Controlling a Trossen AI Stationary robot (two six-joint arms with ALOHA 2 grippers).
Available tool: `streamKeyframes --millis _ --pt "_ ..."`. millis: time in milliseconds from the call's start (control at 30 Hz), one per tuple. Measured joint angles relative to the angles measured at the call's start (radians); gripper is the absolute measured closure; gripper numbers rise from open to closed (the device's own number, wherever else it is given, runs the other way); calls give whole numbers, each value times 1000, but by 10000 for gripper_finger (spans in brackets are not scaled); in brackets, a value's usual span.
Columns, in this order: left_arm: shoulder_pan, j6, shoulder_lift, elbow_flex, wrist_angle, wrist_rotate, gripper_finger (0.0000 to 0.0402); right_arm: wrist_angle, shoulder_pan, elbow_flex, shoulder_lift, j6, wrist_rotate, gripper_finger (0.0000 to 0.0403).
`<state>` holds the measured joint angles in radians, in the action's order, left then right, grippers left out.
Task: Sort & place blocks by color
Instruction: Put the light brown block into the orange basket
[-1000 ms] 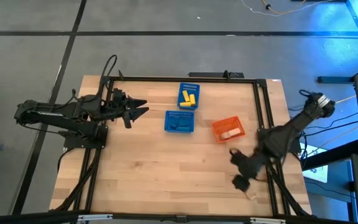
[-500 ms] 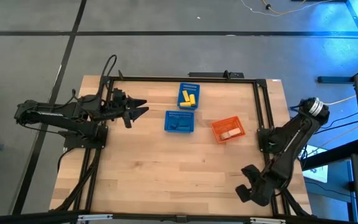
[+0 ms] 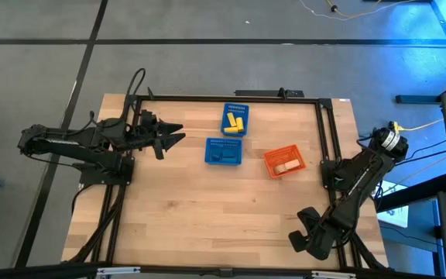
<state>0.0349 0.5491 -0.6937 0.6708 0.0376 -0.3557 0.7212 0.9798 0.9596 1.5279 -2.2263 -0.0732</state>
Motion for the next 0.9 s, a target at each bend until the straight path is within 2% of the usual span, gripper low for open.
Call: streamKeyframes --millis 300,667,767,900 --pt "0 0 0 0 0 1 163 5 -8 0 91 -67 -53 36" --pt "0 0 0 0 0 0 163 -7 -11 2 223 -19 -75 46" --pt "0 0 0 0 0 0 163 -12 -18 4 239 -13 -86 87" --pt "0 1 0 0 0 -10 163 -20 -55 5 238 44 -78 203"
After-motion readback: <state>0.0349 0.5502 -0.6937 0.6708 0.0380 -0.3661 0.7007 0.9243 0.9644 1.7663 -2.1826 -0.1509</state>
